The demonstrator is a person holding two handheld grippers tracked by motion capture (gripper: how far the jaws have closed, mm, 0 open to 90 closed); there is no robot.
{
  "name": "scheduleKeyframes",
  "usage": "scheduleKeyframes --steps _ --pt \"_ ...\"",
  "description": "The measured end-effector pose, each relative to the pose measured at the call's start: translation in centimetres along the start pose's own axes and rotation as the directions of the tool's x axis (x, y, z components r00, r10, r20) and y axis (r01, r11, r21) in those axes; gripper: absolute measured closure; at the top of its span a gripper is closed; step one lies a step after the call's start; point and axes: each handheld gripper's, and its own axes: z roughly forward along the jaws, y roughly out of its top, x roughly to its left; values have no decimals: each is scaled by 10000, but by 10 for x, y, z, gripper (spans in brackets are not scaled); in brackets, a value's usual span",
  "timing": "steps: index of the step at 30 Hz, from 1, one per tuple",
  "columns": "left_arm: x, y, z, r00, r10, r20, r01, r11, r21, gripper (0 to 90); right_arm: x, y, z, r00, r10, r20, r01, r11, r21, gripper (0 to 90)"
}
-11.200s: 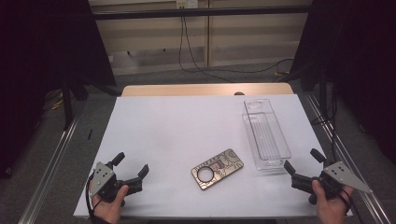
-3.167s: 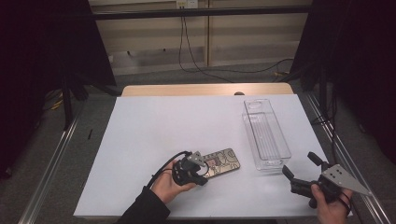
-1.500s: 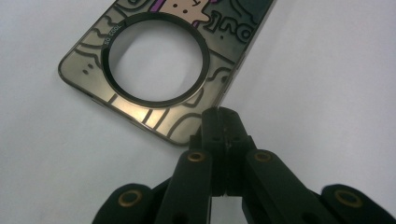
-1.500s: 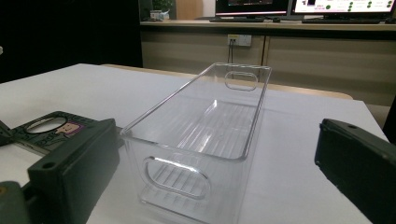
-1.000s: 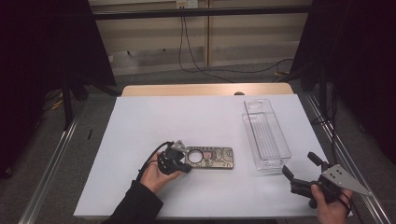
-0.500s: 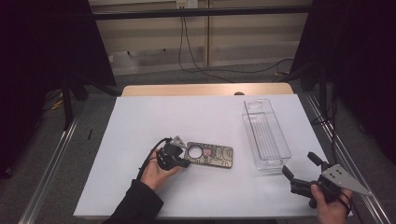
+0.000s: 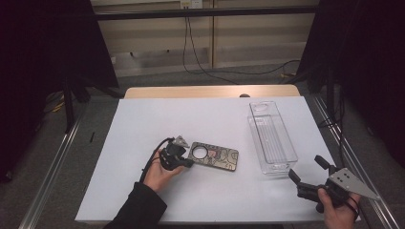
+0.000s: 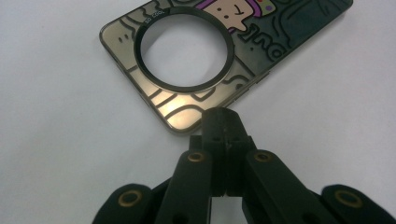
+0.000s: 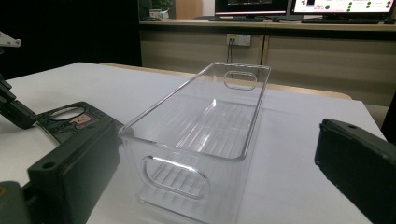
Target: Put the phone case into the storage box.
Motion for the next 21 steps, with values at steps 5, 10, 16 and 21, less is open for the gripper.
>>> scheduleKeyframes --steps 5,10,16,21 --pt "4 3 2 9999 -66 -90 66 10000 16 900 0 0 0 10000 3 5 -3 10000 4 0" --pt "8 6 2 9999 -40 -165 42 9999 96 900 0 0 0 10000 24 0 -24 10000 3 0" --pt "14 7 4 9998 -172 -140 171 9999 -20 900 0 0 1 10000 -3 -10 3 10000 12 0" --pt "14 8 5 9993 -256 -257 253 9996 -111 900 0 0 1 10000 -7 -4 7 10000 10 0"
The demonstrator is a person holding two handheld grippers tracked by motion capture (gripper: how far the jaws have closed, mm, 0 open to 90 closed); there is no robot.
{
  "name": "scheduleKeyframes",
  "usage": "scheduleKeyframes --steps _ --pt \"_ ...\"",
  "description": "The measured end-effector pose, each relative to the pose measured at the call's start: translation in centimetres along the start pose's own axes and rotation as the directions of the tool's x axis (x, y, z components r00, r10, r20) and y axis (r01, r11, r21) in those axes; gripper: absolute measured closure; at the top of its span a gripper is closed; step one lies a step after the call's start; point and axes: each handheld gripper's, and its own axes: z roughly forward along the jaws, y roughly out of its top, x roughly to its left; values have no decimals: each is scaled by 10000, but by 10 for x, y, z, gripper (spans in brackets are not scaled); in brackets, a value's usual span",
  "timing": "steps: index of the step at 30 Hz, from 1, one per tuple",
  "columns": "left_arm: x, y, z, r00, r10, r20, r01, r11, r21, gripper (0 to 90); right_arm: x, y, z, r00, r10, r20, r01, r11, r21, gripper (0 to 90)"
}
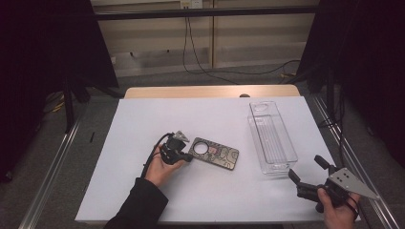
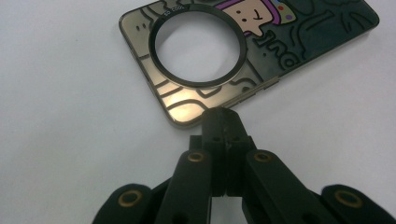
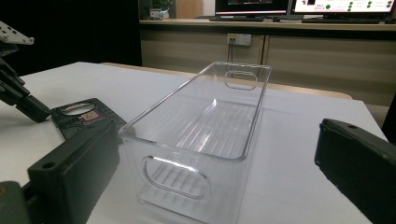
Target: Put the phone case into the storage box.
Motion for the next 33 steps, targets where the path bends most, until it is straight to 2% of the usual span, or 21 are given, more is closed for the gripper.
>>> scheduleKeyframes --steps 14,18,22,28,33 --pt "8 9 4 9996 26 -294 -24 10000 60 900 0 0 0 10000 -9 -5 9 10000 5 0" --pt "12 9 5 9994 -181 -280 179 9998 -70 900 0 0 0 10000 3 1 -3 10000 -2 0" --pt "11 11 6 9988 -99 -480 97 9999 -55 900 0 0 0 10000 -3 -7 3 10000 6 0" --pt "13 10 7 9982 -381 -454 367 9989 -305 900 0 0 0 10000 16 -5 -16 10000 0 0" --pt "7 10 2 9982 -234 -557 205 9985 -511 900 -1 0 0 10000 28 -20 -28 10000 -9 0"
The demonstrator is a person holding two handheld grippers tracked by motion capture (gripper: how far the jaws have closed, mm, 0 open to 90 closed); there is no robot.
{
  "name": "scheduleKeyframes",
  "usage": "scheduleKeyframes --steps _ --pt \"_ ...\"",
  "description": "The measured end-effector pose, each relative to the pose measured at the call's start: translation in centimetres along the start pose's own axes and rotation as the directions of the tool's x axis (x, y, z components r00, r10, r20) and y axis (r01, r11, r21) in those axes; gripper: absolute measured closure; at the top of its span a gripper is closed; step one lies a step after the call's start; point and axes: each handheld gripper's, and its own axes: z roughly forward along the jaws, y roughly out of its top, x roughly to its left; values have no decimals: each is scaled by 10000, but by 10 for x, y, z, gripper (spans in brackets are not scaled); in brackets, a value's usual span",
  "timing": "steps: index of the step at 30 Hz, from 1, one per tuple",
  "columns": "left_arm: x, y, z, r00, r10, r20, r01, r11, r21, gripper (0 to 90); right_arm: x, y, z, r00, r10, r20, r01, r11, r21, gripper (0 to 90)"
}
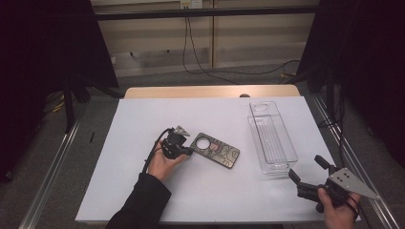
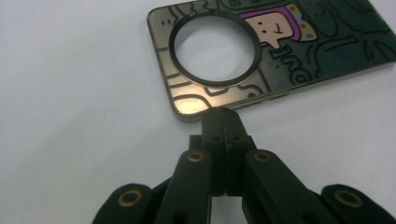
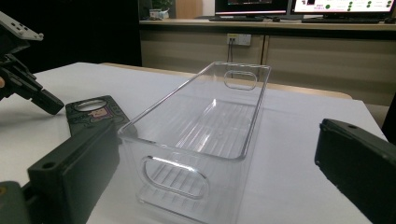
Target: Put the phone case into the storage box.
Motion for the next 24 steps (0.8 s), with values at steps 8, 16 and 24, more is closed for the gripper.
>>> scheduleKeyframes --steps 8,16,24 --pt "-10 5 -14 9990 57 441 -11 9948 -1021 900 1 0 0 10000 0 -6 -1 10000 -30 0" --pt "-22 11 -16 9954 371 886 -228 9872 -1582 900 0 0 0 10000 16 -54 -17 10000 -42 0" --pt "-32 19 -11 9918 598 1131 -385 9825 -1823 900 0 1 -1 10000 39 -51 -39 10000 -57 0"
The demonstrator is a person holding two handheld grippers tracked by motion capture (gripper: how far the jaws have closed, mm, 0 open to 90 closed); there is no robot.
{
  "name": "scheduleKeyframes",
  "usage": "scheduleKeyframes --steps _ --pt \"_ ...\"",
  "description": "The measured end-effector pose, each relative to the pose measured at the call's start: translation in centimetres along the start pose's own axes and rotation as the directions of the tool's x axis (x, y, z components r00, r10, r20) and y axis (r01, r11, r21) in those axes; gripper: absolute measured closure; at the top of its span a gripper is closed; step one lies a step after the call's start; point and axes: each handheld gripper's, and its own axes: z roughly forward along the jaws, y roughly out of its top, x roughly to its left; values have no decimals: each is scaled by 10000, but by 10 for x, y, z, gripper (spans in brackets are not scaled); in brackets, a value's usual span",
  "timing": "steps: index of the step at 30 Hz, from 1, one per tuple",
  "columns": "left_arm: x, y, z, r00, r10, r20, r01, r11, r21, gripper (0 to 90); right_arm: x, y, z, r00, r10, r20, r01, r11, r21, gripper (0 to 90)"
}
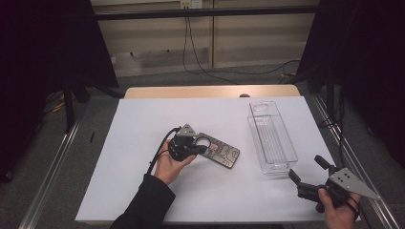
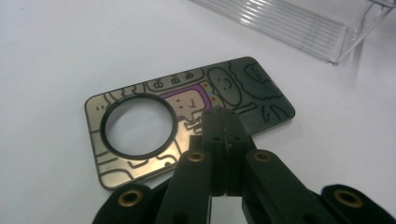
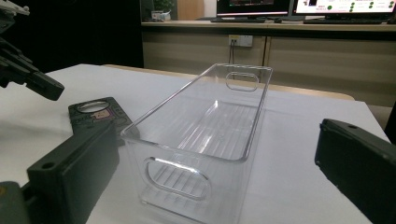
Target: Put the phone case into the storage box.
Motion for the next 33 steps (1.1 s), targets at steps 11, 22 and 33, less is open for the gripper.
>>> scheduleKeyframes --steps 11,22,33 --pt "-10 12 26 9994 357 -17 -356 9985 422 900 0 0 1 10000 18 -46 -18 10000 54 0" --pt "-12 36 57 9982 198 573 -236 9976 654 900 0 0 1 9999 1 -135 0 10000 54 0" --pt "-17 44 79 9988 200 453 -250 9933 1129 900 1 0 0 9999 -41 -127 42 10000 69 0"
